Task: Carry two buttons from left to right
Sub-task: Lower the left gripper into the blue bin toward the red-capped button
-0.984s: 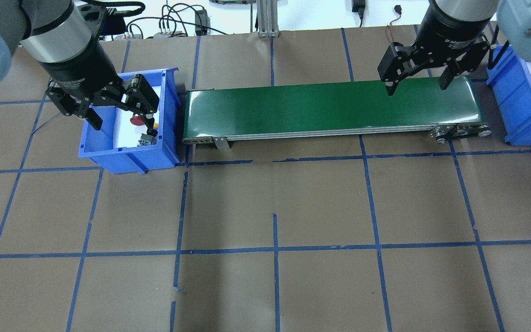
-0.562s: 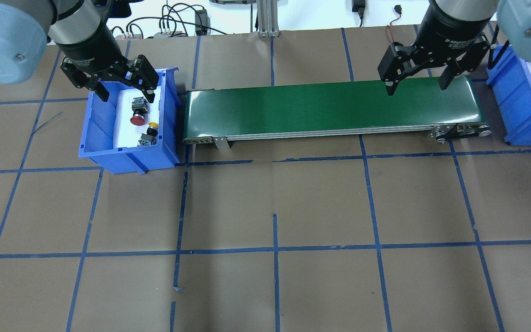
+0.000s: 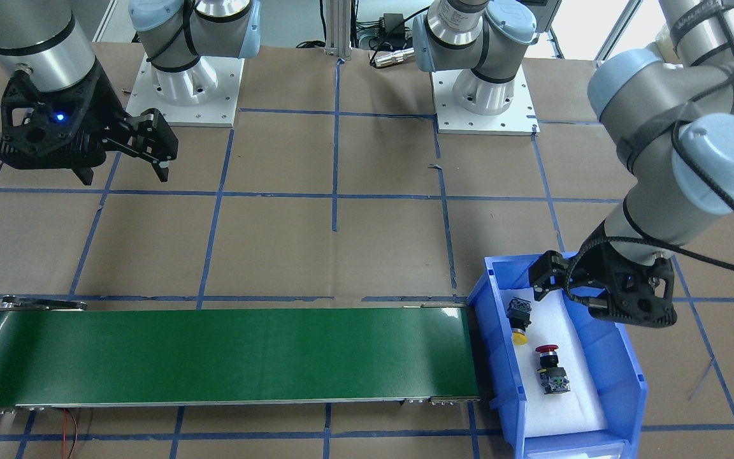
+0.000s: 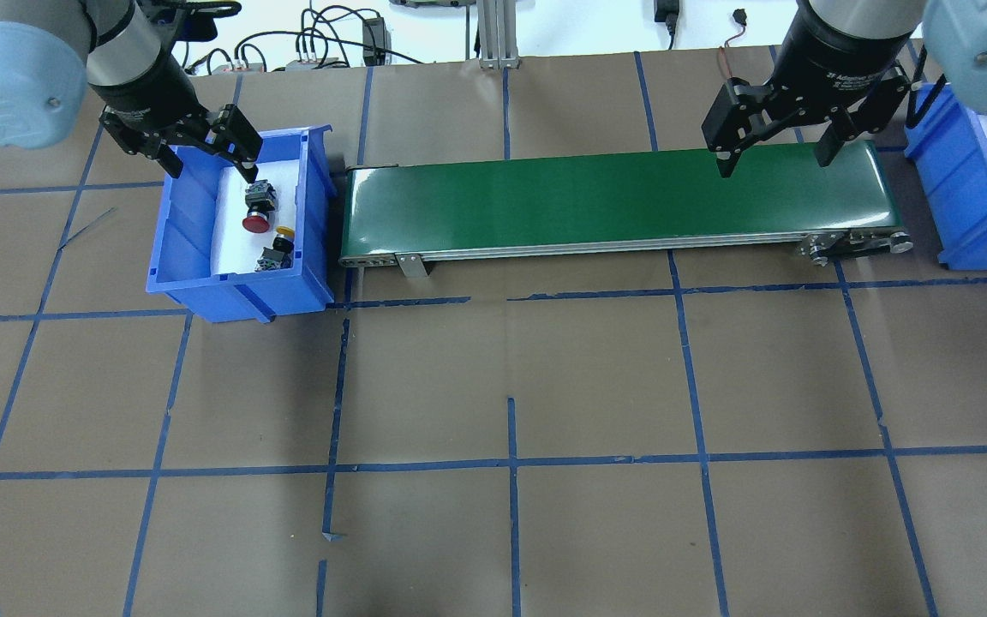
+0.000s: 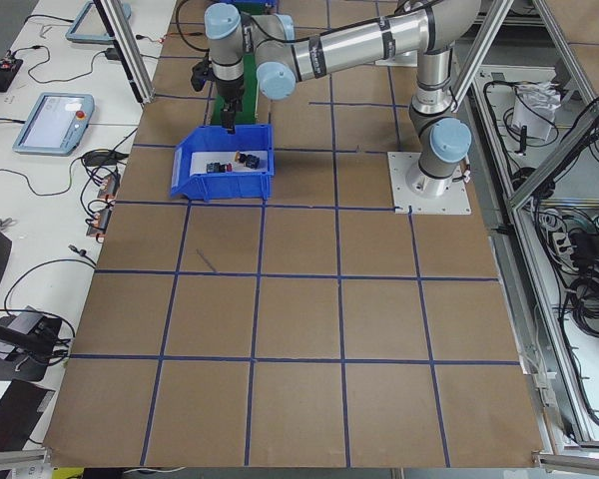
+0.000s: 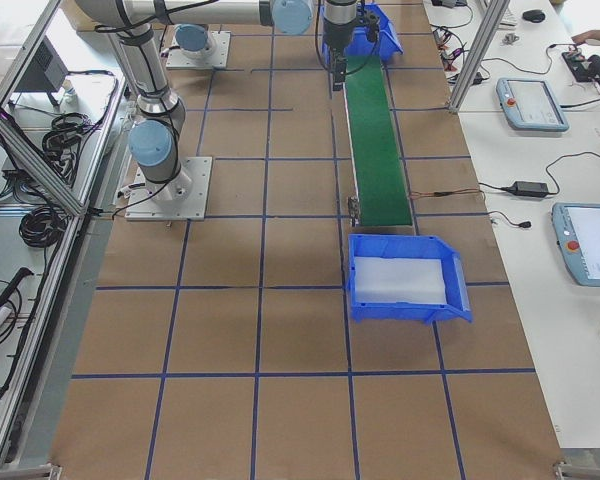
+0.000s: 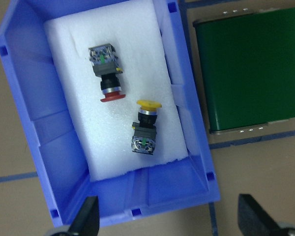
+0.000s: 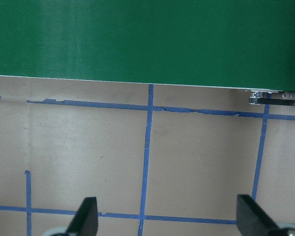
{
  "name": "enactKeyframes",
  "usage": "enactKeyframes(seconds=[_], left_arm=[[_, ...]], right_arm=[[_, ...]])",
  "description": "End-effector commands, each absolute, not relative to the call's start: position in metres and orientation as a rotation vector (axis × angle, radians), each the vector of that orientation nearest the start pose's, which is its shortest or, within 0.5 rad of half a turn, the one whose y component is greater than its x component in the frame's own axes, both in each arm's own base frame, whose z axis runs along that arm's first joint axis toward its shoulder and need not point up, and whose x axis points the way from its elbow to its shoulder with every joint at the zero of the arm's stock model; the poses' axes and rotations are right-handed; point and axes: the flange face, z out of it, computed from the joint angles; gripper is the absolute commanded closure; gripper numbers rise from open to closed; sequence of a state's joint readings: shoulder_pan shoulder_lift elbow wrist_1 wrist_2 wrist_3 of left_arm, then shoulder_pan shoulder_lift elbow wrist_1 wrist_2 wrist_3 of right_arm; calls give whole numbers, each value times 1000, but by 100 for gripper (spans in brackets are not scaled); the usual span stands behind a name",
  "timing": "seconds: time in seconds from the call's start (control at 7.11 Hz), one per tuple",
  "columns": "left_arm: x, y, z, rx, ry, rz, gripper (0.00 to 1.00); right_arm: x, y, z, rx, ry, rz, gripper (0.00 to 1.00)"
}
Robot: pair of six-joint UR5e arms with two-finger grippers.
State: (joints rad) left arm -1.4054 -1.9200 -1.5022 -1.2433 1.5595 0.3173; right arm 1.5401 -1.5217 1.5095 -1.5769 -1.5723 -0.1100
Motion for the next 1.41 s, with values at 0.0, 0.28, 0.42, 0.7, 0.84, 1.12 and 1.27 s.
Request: enactKeyframes(seconds=[0.0, 0.28, 0.42, 0.7, 0.84, 1.12, 1.27], left_arm=[[-21, -672, 298, 241, 3124, -106, 0], [-18, -681, 271, 240, 3125, -87, 0], [-15, -683, 267, 234, 3126, -90, 0], [-12, -685, 251, 229, 3134, -58, 0], [-11, -686, 247, 227, 3134, -50, 1], [-9, -688, 238, 224, 3135, -48, 1], [-9, -690, 229, 224, 3136, -39, 1]], right_arm=[[117, -518, 493, -125, 3142, -26, 0], [117, -518, 493, -125, 3142, -26, 0], [117, -518, 492, -125, 3143, -21, 0], [117, -517, 489, -123, 3141, -12, 0], [117, -518, 489, -125, 3141, -14, 0], [117, -518, 489, -123, 3141, -14, 0], [117, -518, 489, -125, 3143, -14, 0]])
